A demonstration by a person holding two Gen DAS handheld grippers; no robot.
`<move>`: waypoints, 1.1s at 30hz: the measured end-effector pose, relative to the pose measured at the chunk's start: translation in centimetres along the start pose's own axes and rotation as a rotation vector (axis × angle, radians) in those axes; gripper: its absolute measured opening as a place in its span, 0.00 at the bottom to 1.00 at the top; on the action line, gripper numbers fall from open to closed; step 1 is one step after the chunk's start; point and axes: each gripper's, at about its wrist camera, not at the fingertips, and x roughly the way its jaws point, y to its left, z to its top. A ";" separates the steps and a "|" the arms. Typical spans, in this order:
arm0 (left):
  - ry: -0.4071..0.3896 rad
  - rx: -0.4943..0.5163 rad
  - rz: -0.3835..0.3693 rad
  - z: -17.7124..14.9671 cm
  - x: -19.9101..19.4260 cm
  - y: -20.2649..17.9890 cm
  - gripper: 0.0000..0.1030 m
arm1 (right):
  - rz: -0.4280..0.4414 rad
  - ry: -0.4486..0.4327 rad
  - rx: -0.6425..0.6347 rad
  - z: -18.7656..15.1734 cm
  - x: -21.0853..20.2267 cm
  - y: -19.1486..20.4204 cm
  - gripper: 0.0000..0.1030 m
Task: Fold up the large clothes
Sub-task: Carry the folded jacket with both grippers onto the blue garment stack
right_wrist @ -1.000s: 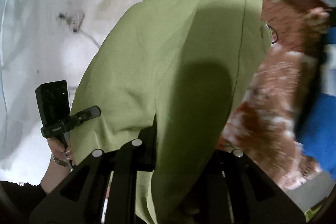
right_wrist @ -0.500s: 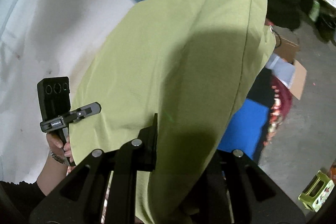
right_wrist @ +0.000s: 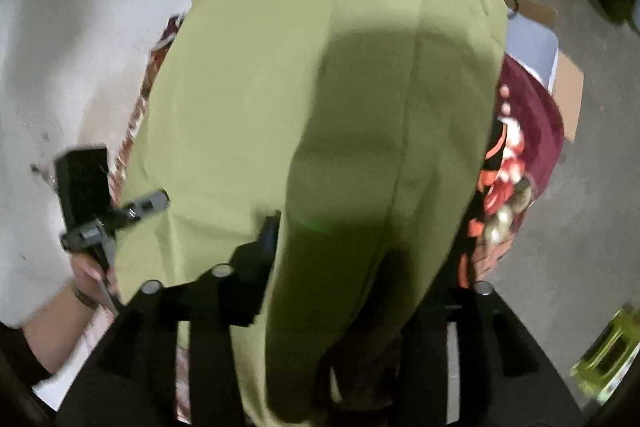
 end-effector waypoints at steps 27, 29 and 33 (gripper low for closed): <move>-0.260 0.168 0.480 11.5 -8.7 -7.1 0.95 | -0.675 -0.276 -0.075 4.5 -6.3 6.1 0.95; -0.188 0.194 0.528 12.3 -6.4 -7.6 0.95 | -0.676 -0.287 -0.071 5.7 -3.5 5.4 0.95; -0.010 0.150 0.616 11.8 -0.9 -4.2 0.96 | -0.776 -0.186 -0.133 6.6 1.7 3.1 0.95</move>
